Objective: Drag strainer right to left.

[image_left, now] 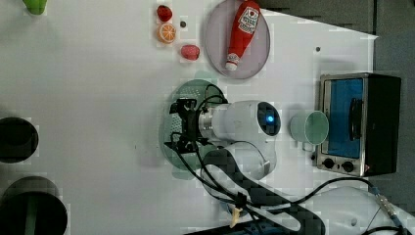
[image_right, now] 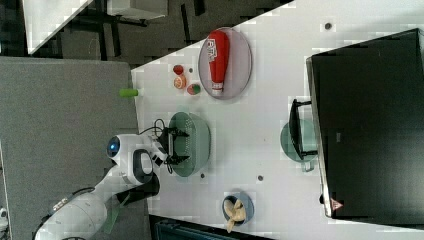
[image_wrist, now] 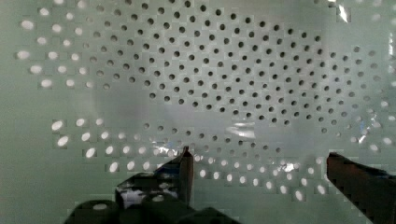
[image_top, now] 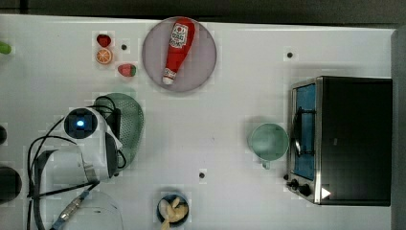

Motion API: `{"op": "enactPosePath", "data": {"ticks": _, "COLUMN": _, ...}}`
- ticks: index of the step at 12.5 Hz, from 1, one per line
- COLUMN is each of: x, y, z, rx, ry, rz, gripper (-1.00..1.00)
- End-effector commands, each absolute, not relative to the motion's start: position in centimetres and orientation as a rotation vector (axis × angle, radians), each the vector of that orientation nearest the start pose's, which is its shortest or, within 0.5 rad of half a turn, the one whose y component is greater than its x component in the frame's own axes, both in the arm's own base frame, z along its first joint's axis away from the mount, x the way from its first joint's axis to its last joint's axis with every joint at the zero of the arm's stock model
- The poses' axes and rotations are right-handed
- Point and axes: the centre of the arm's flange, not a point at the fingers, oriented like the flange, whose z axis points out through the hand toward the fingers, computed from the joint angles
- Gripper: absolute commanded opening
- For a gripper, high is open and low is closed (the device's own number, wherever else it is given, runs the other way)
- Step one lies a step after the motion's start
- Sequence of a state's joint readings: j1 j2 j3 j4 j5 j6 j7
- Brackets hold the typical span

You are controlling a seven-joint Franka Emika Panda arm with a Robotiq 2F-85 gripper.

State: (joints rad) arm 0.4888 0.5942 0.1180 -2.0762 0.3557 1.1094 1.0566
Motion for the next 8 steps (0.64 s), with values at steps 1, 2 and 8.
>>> {"op": "enactPosePath", "data": {"ticks": 1, "x": 47.1, "y": 37.6, "z": 15.3, "rx": -2.143, "ry": 2.161, "rz": 0.351, "gripper": 1.00}}
{"op": "enactPosePath", "data": {"ticks": 2, "x": 47.0, "y": 38.6, "z": 15.6, "rx": -2.144, "ry": 2.151, "rz": 0.352, "gripper": 1.00}}
{"op": "enactPosePath", "data": {"ticks": 8, "x": 46.6, "y": 42.5, "z": 15.6, "rx": -2.147, "ry": 2.104, "rz": 0.356, "gripper": 1.00}}
